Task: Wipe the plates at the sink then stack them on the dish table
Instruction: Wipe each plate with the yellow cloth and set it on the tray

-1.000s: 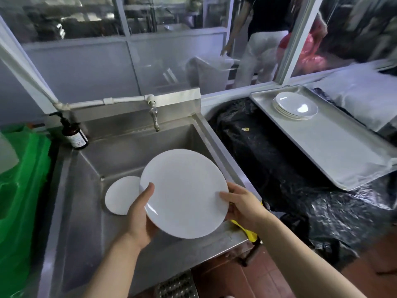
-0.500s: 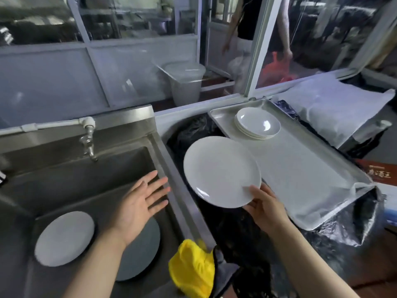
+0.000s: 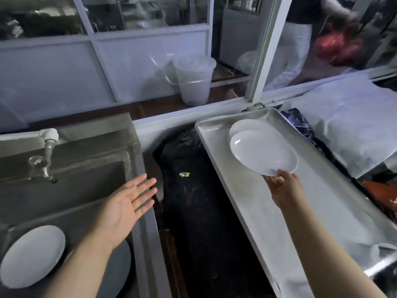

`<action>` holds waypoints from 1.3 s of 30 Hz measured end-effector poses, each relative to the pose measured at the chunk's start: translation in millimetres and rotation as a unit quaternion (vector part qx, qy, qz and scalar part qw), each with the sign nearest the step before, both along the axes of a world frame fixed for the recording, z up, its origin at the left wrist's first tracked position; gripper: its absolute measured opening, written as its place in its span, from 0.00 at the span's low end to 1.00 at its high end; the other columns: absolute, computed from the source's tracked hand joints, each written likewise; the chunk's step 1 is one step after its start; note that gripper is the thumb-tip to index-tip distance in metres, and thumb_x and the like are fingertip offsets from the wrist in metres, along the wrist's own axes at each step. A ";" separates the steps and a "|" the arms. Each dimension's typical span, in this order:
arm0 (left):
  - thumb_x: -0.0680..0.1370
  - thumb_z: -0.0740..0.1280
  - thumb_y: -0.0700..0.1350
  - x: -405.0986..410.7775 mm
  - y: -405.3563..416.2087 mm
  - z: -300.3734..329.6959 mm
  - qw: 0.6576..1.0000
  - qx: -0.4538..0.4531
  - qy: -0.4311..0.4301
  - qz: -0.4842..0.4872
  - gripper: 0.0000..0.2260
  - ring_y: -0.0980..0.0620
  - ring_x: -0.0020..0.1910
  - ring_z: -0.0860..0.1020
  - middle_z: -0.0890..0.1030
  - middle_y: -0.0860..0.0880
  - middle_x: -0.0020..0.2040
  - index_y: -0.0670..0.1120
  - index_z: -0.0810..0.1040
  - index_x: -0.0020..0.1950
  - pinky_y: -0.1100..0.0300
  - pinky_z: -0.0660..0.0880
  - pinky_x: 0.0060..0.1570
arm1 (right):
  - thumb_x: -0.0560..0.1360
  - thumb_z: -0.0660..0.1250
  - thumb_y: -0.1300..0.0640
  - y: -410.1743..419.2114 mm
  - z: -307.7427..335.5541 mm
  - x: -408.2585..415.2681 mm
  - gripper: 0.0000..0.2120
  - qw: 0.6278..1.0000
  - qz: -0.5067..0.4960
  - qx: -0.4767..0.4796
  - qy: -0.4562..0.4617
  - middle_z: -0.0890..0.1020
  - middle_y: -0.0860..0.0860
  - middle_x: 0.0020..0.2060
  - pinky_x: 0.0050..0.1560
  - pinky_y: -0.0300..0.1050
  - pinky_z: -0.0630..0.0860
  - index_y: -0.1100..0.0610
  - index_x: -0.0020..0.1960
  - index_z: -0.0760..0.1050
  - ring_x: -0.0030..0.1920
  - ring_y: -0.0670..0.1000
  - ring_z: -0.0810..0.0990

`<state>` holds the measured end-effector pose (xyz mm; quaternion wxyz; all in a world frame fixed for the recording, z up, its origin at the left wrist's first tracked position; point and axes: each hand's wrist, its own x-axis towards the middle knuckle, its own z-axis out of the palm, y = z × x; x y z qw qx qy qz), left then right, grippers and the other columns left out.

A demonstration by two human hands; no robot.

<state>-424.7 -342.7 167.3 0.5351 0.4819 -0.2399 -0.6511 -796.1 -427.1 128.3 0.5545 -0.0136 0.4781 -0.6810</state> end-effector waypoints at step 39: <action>0.81 0.55 0.43 -2.7 -11.9 1.6 0.998 0.025 0.020 0.054 0.15 0.49 0.55 0.82 0.82 0.46 0.59 0.47 0.76 0.64 0.52 0.80 0.50 | 0.75 0.60 0.42 -98.3 -47.8 -21.9 0.27 0.844 0.142 0.251 0.451 0.68 0.61 0.64 0.57 0.59 0.76 0.55 0.69 0.66 0.56 0.63 0.75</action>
